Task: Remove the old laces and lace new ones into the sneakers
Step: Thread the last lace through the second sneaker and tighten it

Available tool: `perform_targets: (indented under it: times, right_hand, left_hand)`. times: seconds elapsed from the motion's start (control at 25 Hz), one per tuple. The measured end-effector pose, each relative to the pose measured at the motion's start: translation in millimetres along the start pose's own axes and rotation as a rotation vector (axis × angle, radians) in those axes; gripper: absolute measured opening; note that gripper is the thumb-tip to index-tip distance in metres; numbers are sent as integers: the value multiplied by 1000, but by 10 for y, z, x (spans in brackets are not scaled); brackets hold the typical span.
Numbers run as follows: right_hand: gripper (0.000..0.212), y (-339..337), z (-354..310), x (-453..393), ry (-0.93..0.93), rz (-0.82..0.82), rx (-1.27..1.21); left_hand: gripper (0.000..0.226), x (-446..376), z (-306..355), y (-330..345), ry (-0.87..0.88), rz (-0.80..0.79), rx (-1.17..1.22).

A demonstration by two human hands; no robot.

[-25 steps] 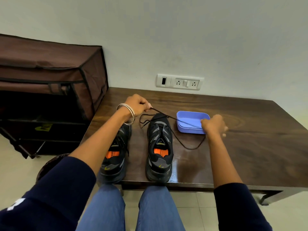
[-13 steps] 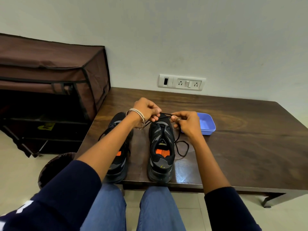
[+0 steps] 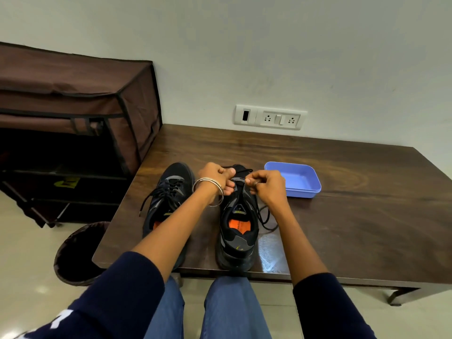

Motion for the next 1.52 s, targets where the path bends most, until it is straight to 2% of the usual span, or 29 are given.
perform_targets:
  times: [0.04,0.12,0.24,0.44,0.52,0.68,0.8,0.92,1.0,1.04,1.08,1.16,1.24,1.32,1.36,1.4,1.44,1.52]
  right_hand:
    - [12,-24,70,-18,16,37,62]
    - [12,13,139,-21,43,35,163]
    - [13,179,195,-34,55,-69,291]
    - [16,369,59,-86,-9,-128,587]
    - [17,405,42,-86,-4,-91,623]
    - [15,434,271,-69,123,54,464]
    - [26,451,486,-89,233,100,271]
    - [32,462,582,-90,250,124,163]
    - [26,463,597,-92,223,148,122]
    - [22,458,599,-79,212,164,120]
    - [20,455,604,-70,201,179,114]
    - [19,438,591,-52,171,171,94]
    - [19,434,543,-31,113,119,108]
    - [19,434,479,8,90,61,214]
    - [24,425,454,32,93,55,288]
    - [32,401,430,58,98,71,360]
    - [42,369,398,78,99,103,425]
    - [64,328,361,114,100,170,510]
  left_hand:
    - [34,-39,-89,22,-18,16,-102]
    - [52,-16,-189,141,-42,-80,-293]
    - [70,-11,-244,205,-60,-136,-305]
    - [58,-2,-311,127,-32,-65,-220]
    - [55,0,-330,120,-20,-64,-208]
    - [53,-22,-359,152,-23,-85,-136]
    - [51,-32,-358,143,-28,-103,-82]
    - [51,-68,-392,153,-42,-168,-97]
    - [51,-76,-368,151,-37,-233,-90]
    - [43,-90,-343,126,-23,-222,-131]
    - [32,-159,-318,90,0,-148,-215]
    - [8,-225,-214,31,4,76,-427]
    - [12,-221,-193,41,-65,242,-501]
    - [22,-266,-237,114,-97,257,-501]
    - [29,-276,-273,122,-121,242,-453]
    - [34,-273,-307,88,-136,255,-309]
    - [35,-251,-310,4,-159,286,-30]
    - [29,-187,-280,-138,-229,293,739]
Point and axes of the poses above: each hand's wrist, its own x-axis away from the middle knuckle, its own y-axis out of the palm, z = x × y, the point moved 7 cm from there along -x, towards the middle knuckle, and after that the axes turned 13 degrees about -x, right-handed, at the moved point
